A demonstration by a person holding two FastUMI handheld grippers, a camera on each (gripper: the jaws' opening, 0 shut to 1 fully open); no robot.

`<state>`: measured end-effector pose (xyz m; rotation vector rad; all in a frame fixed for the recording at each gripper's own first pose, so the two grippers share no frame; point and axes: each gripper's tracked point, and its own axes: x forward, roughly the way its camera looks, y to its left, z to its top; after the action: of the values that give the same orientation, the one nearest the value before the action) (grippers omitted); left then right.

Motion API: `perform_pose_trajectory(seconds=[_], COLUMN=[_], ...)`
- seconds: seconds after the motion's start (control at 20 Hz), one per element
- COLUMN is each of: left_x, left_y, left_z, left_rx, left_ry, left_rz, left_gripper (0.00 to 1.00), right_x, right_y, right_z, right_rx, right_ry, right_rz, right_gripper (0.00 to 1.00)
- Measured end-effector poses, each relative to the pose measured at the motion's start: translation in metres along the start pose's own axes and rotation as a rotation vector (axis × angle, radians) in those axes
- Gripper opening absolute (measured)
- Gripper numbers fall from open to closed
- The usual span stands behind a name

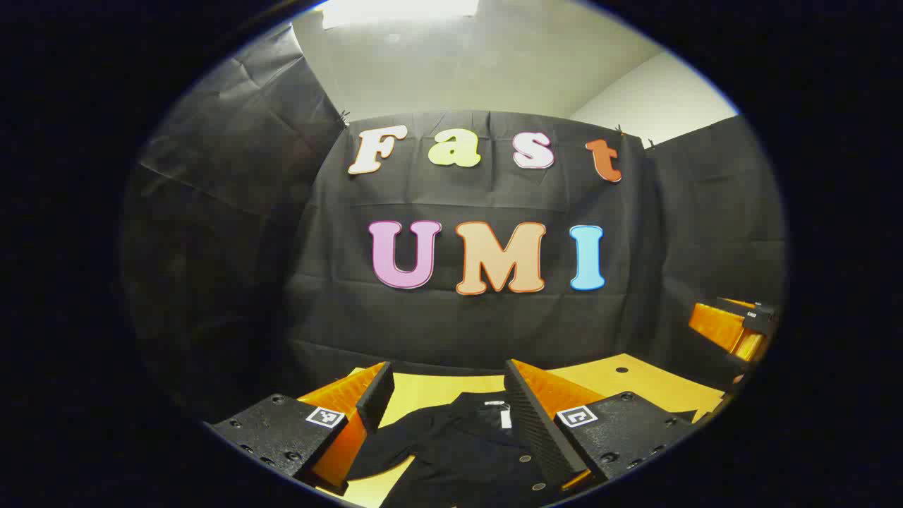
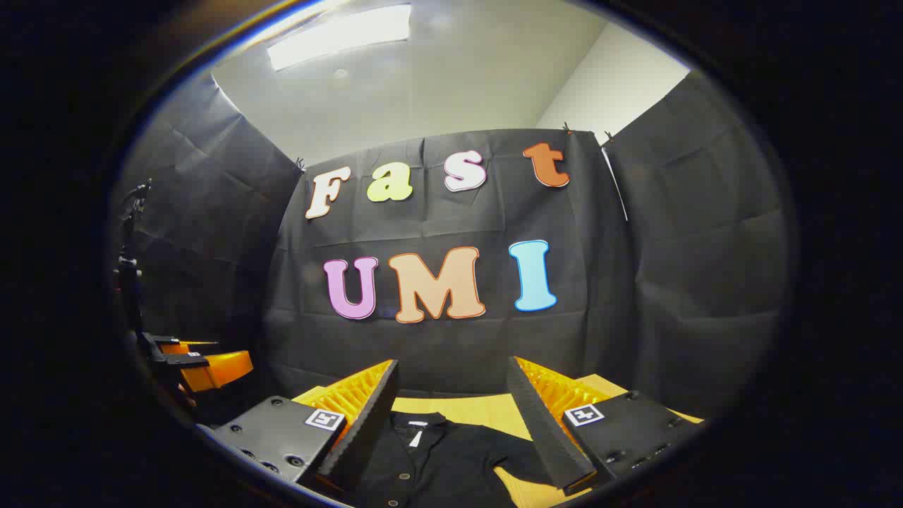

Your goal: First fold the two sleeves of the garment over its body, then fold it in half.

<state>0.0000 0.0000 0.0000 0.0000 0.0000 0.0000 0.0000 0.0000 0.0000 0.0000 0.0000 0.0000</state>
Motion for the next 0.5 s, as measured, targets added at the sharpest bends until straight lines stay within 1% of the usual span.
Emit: perform_pose_trajectory(seconds=[0.05, 0.3, 0.4, 0.45, 0.5], left_x=[-0.002, -0.004, -0.005, -0.005, -0.007], left_y=[0.007, 0.03, 0.04, 0.046, 0.049], left_z=[-0.001, -0.001, -0.009, -0.009, -0.008], left_rx=[0.002, 0.023, 0.042, 0.046, 0.046], left_ry=[0.001, -0.02, -0.007, -0.004, -0.005], left_rz=[0.008, 0.029, 0.047, 0.053, 0.058], left_gripper=[0.92, 0.92, 0.92, 0.92, 0.92], right_x=[0.001, -0.004, -0.008, -0.009, -0.011], right_y=[0.001, 0.005, 0.004, 0.004, 0.005], right_z=[-0.001, -0.009, -0.015, -0.02, -0.022], right_rx=[-0.006, -0.035, -0.047, -0.044, -0.035], right_ry=[-0.004, -0.003, 0.003, 0.01, 0.015], right_rz=[-0.004, -0.022, -0.033, -0.034, -0.033], right_gripper=[0.97, 0.95, 0.94, 1.0, 1.0])
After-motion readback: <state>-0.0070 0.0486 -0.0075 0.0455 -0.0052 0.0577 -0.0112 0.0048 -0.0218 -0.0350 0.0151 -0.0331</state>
